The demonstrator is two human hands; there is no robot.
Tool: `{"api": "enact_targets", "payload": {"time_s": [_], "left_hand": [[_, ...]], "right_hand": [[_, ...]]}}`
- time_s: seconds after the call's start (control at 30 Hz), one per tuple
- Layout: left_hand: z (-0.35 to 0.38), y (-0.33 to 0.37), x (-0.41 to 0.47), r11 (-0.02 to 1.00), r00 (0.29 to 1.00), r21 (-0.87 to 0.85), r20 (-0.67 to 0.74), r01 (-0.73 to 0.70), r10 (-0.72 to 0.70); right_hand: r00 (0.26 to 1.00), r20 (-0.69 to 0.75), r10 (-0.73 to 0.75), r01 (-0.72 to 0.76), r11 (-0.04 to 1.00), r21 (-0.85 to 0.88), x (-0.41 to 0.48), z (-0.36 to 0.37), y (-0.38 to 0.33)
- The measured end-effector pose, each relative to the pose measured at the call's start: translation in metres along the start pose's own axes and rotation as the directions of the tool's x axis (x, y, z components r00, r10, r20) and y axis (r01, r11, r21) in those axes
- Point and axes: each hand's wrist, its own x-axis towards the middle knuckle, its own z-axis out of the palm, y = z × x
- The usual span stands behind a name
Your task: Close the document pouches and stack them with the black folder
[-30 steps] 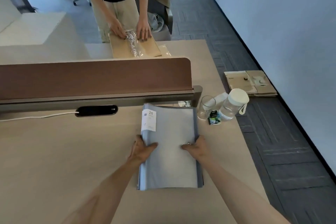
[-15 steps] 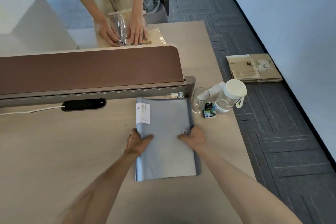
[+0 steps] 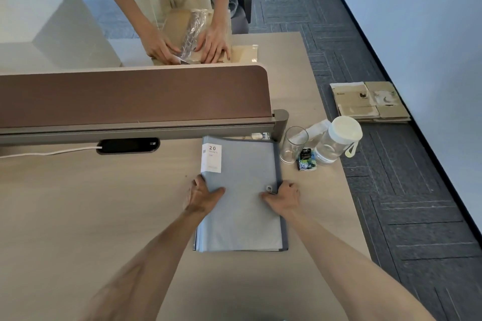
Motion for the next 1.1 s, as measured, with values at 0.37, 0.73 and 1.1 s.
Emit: {"api": "enact_targets", "payload": {"time_s": [0.37,0.73,1.1], "left_hand": [[-0.007,0.006,-0.01,0.984,0.997,-0.163,0.019,-0.066,0.07],[-0.015,0.01,-0.011,0.982,0.993,-0.177,0.077,-0.071,0.085],[-0.026,0.007,-0.026,0.968,0.982,-0.174,0.008,-0.183,0.187]], "right_hand": [[0.997,-0.051,-0.056,0.056,0.998,0.004,-0.02,0.002,0.004],[0.991,0.051,-0.125,0.128,0.991,-0.047,-0.034,-0.012,0.003],[0.97,0.004,-0.244,0.243,0.967,0.074,-0.034,-0.022,0.006]]}}
